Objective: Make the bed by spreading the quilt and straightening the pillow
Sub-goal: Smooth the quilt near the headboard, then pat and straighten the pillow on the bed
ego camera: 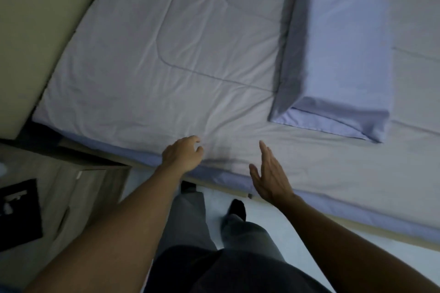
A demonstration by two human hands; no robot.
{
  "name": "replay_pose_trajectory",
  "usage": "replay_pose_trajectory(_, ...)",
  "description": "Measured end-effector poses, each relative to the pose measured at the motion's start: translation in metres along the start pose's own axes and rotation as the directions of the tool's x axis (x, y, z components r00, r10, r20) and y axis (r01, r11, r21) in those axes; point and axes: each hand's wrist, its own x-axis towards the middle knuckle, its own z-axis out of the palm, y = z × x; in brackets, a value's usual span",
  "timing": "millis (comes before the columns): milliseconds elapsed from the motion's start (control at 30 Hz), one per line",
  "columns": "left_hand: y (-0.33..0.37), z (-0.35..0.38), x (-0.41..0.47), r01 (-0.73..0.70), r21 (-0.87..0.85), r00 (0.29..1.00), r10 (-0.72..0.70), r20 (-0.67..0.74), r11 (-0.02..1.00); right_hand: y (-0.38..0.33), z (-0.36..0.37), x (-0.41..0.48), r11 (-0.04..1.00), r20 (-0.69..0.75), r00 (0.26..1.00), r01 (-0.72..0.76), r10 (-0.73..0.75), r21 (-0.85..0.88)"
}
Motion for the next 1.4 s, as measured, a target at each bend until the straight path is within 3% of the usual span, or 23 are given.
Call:
replay_pose_trajectory(200,0.098,-0.008,-0.01,-0.169,0.008,0.985,0.169,-0.01,0.986,0.04,-0.056,-0.018,0.987,-0.102,0.986,-0.124,0.135,0.105)
replay_pose_trajectory(400,0.159,-0.013,-0.002,-0.266,0.047,0.963,0.264,0.048,0.963,0.085,-0.091,-0.042,0.986,-0.116,0.979,-0.167,0.169,0.025)
replay_pose_trajectory(533,0.193,-0.009,0.001,-0.301,0.047,0.953,0.298,0.053,0.953,0.107,-0.114,-0.044,0.974,-0.161,0.961,-0.217,0.225,0.068)
replay_pose_trajectory(733,0.254,-0.001,0.02,-0.29,0.042,0.957,0.29,0.02,0.956,0.148,-0.152,-0.02,0.968,-0.163,0.958,-0.215,0.234,0.127)
replay_pose_trajectory(967,0.324,0.026,0.076,-0.147,-0.118,0.989,0.145,-0.029,0.982,0.215,-0.199,0.043,0.957,-0.077,0.973,-0.195,0.216,0.216)
replay_pose_trajectory(1067,0.347,0.045,0.105,-0.15,-0.12,0.987,0.142,-0.073,0.981,0.24,-0.215,0.075,0.933,-0.246,0.929,-0.197,0.276,0.302)
replay_pose_trajectory(1167,0.366,0.063,0.13,-0.161,-0.115,0.983,0.149,-0.108,0.98,0.265,-0.229,0.113,0.897,-0.423,0.816,-0.242,0.394,0.37)
replay_pose_trajectory(1267,0.383,0.074,0.156,-0.137,-0.196,0.98,0.104,-0.172,0.971,0.285,-0.244,0.154,0.819,-0.458,0.707,-0.312,0.539,0.482)
replay_pose_trajectory(1400,0.395,0.08,0.193,-0.112,-0.291,0.971,0.042,-0.236,0.95,0.315,-0.249,0.195,0.807,-0.445,0.692,-0.364,0.568,0.465)
